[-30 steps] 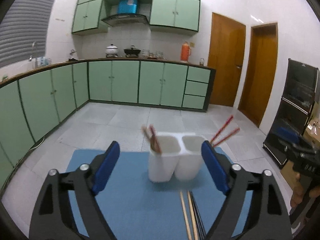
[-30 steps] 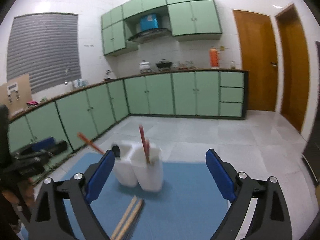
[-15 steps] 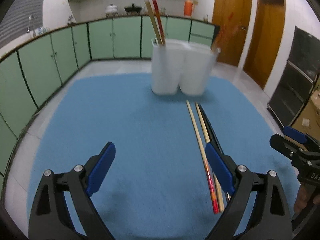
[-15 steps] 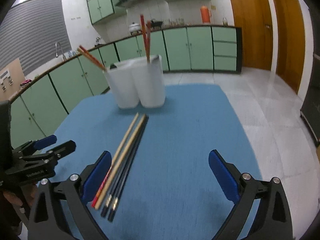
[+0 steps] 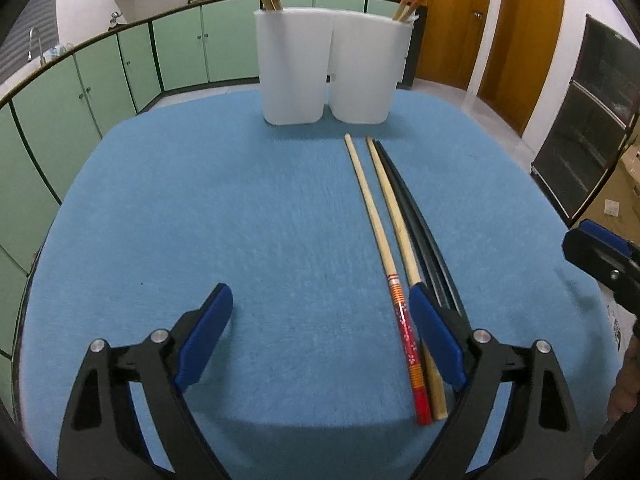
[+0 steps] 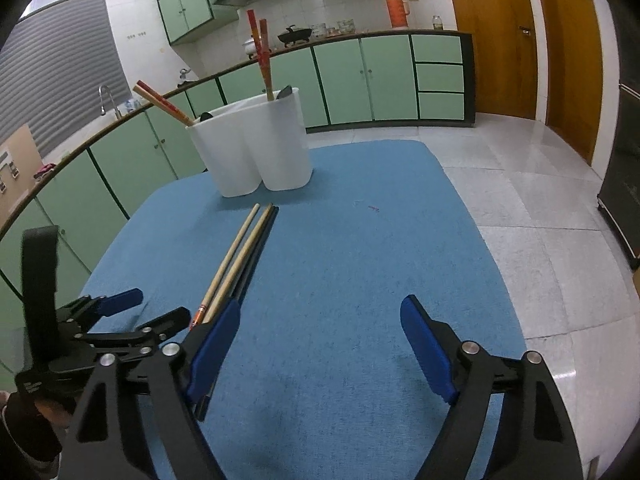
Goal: Organize utensils
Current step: 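Move both open grippers back down to the remaining chopsticks, then grasp a red-patterned chopstick with the left gripper while the right grasps a black chopstick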
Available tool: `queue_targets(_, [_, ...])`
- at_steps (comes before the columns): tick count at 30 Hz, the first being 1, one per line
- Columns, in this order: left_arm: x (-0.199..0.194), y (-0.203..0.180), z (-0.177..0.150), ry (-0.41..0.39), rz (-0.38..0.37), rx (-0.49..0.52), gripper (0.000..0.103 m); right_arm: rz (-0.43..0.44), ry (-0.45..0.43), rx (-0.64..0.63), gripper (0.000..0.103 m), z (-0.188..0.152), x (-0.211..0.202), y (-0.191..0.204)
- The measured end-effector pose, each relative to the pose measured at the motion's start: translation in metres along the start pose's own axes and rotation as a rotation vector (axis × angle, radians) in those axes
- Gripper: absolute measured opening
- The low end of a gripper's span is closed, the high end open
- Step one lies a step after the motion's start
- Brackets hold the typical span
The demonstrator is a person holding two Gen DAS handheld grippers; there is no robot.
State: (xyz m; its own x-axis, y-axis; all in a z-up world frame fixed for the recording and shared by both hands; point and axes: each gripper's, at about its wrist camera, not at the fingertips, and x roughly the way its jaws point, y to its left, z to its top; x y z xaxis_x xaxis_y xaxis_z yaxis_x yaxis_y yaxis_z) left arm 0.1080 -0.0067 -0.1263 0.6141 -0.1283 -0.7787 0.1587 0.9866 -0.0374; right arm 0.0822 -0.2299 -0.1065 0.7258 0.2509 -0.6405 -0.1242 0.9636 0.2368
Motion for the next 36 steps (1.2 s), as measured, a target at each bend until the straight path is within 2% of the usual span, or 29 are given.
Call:
queue_targets(7, [0.012,-0.004,0.007,0.034,-0.015,0.001,0.083,0.004,0.002,0.002,0.079,0.002,0.002,-0.001])
queue_targets(11, [0.015,-0.009,0.009,0.045,0.008,0.022,0.080,0.004,0.006,0.000,0.078,0.003,0.003,-0.001])
queue_targets(14, [0.015,-0.007,0.010,0.040,0.021,0.012,0.067,0.005,0.008,0.003,0.078,0.003,0.003,-0.002])
queue_targets(19, [0.011,0.004,0.010,0.042,0.057,0.002,0.034,0.020,0.017,-0.002,0.073,0.003,0.005,-0.001])
queue_targets(24, [0.006,0.013,0.008,0.059,0.098,-0.014,0.014,0.048,0.037,-0.015,0.063,0.000,0.008,0.010])
queue_targets(31, [-0.005,0.031,0.000,0.057,0.156,-0.107,0.008,0.116,0.094,-0.045,0.044,-0.007,0.022,0.034])
queue_targets(36, [-0.005,0.034,0.001,0.058,0.148,-0.120,0.008,0.137,0.132,-0.068,0.033,-0.011,0.034,0.049])
